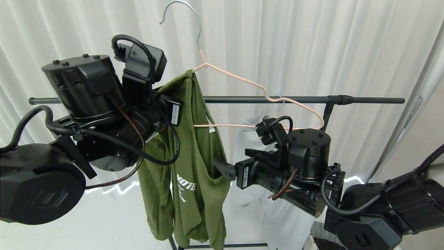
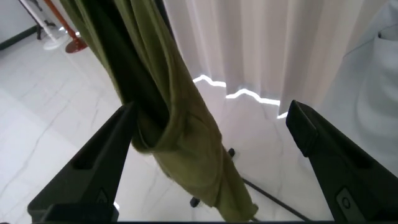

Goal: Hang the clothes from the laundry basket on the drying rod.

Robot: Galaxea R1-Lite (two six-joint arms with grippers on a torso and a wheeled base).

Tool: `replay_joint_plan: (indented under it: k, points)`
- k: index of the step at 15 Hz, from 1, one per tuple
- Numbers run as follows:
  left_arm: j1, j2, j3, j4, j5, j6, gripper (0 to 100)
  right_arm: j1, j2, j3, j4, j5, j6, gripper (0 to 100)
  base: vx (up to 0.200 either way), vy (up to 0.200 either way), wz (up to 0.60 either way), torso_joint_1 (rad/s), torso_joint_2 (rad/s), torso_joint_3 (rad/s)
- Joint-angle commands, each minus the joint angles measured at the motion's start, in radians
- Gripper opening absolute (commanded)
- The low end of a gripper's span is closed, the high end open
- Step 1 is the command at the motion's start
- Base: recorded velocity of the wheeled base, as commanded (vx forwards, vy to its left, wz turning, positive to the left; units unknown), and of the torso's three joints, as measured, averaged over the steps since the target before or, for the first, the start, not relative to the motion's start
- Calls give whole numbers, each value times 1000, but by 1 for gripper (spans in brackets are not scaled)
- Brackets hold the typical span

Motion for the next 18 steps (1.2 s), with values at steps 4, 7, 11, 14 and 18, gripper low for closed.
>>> replay_joint_plan:
  k: [4, 7, 11, 14, 18]
  points:
    - [-1, -26, 3, -3, 0, 2, 0, 1, 40, 10, 0, -35, 15, 0, 0, 0, 0, 0, 0, 0]
    - [-1, -36, 16, -3, 0, 2, 0, -5, 37, 11, 0, -69, 22, 0, 0, 0, 0, 0, 0, 0]
    - [40, -40, 40, -3, 2, 16, 0, -60, -14, 74, -1, -105, 22, 0, 0, 0, 0, 0, 0, 0]
    - [91, -65, 83, -3, 8, 70, 0, -131, -89, 82, -3, -102, 19, 0, 0, 0, 0, 0, 0, 0]
    - [111, -62, 106, -4, 45, 74, 0, -205, -141, 82, -3, -96, 16, 0, 0, 0, 0, 0, 0, 0]
